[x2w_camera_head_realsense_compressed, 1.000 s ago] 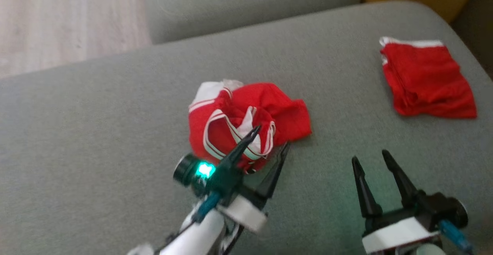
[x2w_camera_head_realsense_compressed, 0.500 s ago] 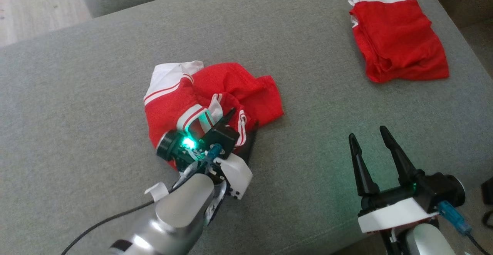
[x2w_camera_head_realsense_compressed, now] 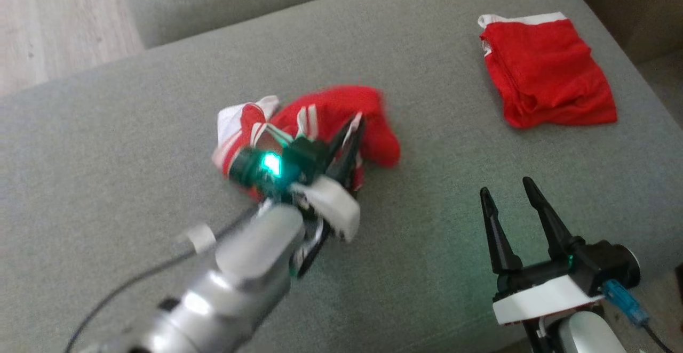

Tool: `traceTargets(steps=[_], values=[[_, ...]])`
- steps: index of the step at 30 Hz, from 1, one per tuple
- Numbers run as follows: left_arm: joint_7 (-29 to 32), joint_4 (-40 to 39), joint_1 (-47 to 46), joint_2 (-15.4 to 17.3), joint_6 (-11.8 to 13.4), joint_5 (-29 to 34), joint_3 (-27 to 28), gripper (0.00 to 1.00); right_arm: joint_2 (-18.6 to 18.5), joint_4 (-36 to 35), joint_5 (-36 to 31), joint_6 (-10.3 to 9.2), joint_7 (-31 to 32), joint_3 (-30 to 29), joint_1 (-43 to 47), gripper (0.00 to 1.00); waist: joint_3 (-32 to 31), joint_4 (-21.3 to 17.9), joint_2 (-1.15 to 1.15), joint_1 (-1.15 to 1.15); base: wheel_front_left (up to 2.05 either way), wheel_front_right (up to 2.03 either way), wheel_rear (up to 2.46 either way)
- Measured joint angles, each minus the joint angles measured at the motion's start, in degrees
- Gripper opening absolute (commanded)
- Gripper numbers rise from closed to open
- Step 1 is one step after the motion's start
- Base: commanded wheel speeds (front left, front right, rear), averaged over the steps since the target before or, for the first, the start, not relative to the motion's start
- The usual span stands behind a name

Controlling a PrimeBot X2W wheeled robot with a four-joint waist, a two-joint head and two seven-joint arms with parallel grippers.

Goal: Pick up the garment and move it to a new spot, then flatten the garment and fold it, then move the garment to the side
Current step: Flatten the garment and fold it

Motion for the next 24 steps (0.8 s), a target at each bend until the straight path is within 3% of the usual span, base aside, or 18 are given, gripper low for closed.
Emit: traceTargets(steps=[9, 15, 20, 24], values=[[-1.32, 1.29, -17.57, -0.37, -9.44, -5.21, 5.82, 0.0, 0.12, 0.99, 0.01, 0.0, 0.0, 0.93, 0.42, 1.0, -4.42, -0.43, 0.0, 0.0, 0.0, 0.0, 0.0], [-1.22, 1.87, -26.06, -0.29, -11.87, -9.03, 9.58, 0.0, 0.08, 1.11, 0.02, 0.0, 0.0, 0.27, 3.46, 1.0, -6.63, -0.22, 0.0, -0.01, 0.0, 0.0, 0.0], [-1.32, 1.24, -21.87, 0.22, -12.37, -8.62, 7.05, 0.0, -0.03, 0.84, 0.02, 0.0, 0.0, -0.8, 4.25, 1.0, -6.99, 2.05, 0.0, -0.01, 0.0, 0.0, 0.0], [-2.11, 0.15, -8.62, 0.55, -11.68, -5.14, 2.22, 0.0, -0.03, 0.38, 0.02, 0.0, 0.0, -0.76, 4.28, 1.0, -6.23, 4.06, 0.0, 0.0, 0.0, 0.0, 0.0]])
